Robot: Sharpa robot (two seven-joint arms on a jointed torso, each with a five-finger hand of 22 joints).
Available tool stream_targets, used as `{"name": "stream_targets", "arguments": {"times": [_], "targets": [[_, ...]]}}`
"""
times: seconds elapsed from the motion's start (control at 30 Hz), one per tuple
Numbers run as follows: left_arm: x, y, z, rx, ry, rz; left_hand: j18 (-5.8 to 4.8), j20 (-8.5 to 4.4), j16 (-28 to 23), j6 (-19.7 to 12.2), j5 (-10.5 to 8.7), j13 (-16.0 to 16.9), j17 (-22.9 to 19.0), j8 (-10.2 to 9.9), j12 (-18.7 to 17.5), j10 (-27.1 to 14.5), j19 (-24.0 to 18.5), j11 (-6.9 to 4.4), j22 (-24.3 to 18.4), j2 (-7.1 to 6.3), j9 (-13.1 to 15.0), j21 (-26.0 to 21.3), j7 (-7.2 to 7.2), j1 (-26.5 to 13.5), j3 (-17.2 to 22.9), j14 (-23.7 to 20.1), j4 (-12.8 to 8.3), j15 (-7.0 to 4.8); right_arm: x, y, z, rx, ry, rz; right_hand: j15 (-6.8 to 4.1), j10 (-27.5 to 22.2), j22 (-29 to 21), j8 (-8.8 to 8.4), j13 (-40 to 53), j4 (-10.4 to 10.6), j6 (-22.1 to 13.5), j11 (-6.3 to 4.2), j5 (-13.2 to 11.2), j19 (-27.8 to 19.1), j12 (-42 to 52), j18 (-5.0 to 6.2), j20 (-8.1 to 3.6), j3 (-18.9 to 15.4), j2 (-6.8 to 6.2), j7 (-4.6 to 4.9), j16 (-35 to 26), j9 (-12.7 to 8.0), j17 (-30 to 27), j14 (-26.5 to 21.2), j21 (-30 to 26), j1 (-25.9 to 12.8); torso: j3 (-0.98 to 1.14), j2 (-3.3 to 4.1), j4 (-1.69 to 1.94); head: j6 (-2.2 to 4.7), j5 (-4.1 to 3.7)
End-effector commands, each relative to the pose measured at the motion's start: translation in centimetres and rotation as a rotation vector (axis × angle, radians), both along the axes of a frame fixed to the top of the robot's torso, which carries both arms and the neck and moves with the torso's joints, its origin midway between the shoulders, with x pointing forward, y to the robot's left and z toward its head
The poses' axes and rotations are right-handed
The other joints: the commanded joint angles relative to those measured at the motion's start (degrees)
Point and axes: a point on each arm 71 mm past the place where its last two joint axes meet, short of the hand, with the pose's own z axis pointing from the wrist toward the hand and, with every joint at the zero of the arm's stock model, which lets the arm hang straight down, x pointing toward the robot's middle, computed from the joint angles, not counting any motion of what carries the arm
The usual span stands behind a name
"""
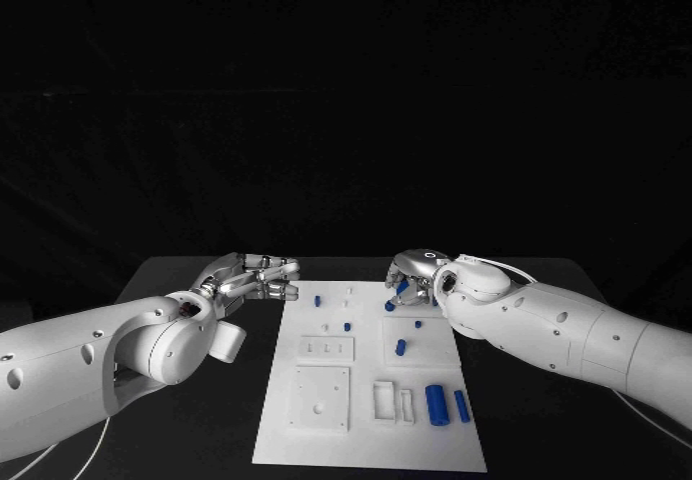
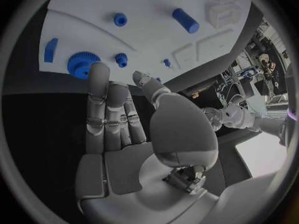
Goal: Assemble the parts on the task board
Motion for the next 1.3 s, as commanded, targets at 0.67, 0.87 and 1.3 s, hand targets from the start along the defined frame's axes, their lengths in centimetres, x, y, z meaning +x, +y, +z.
{"name": "stream_targets", "arguments": {"times": [0.67, 0.87, 1.3], "targets": [[0.1, -0.6, 0.2, -0.001, -0.004, -0.030, -0.85, 0.15, -0.4, -0.7, -0.07, 0.0, 0.0, 0.0, -0.2, -0.5, -0.2, 0.24, -0.2, 0.24, 0.0, -0.4, -0.10, -0.1, -0.4, -0.1, 0.1, 0.39, -0.1, 0.1, -1.5, -0.078, 0.005, -0.021, 0.38, 0.1, 2.5, 0.02, -0.1, -0.8, 1.1, -0.19, -4.1, 1.8, -0.2, 0.66, 0.36, 3.6, 0.19, -0.17, 1.1, -0.1, -1.4, -0.4, -2.1, 0.7, -0.24, 2.22, 0.81, 0.36, -0.89], [0.2, -0.7, 0.2, 0.000, -0.003, -0.032, -0.85, 0.15, -0.4, -0.7, -0.07, 0.0, 0.0, 0.0, -0.2, -0.5, -0.2, 0.24, -0.2, 0.24, 0.0, -0.4, -0.10, -0.1, -0.4, -0.1, 0.1, 0.39, -0.1, 0.0, -1.5, -0.086, 0.001, -0.026, 0.10, 1.8, 3.2, 0.03, -0.1, -0.9, 1.2, -0.62, -5.2, 1.9, -0.2, 0.45, 0.09, 6.2, 0.45, -0.17, 1.3, 0.0, -1.4, -0.3, -2.2, 0.3, -0.37, 2.51, 0.96, 0.37, -1.00], [0.2, -0.7, 0.1, 0.002, 0.004, -0.034, -0.85, 0.17, -0.5, -0.8, -0.07, 0.0, 0.0, 0.0, -0.2, -0.5, -0.2, 0.25, -0.3, 0.24, 0.0, -0.4, -0.08, -0.2, -0.5, -0.1, 0.2, 0.41, -0.1, 0.1, -1.3, -0.078, -0.030, -0.033, -0.55, 6.4, 5.0, 0.15, 0.0, -0.1, 3.9, -1.92, -8.1, 1.7, -0.1, -0.36, -0.52, 9.8, 1.43, -0.63, 1.5, 0.1, -1.2, -0.3, -2.2, -0.1, -0.25, 3.09, 0.94, 0.94, -1.00]]}}
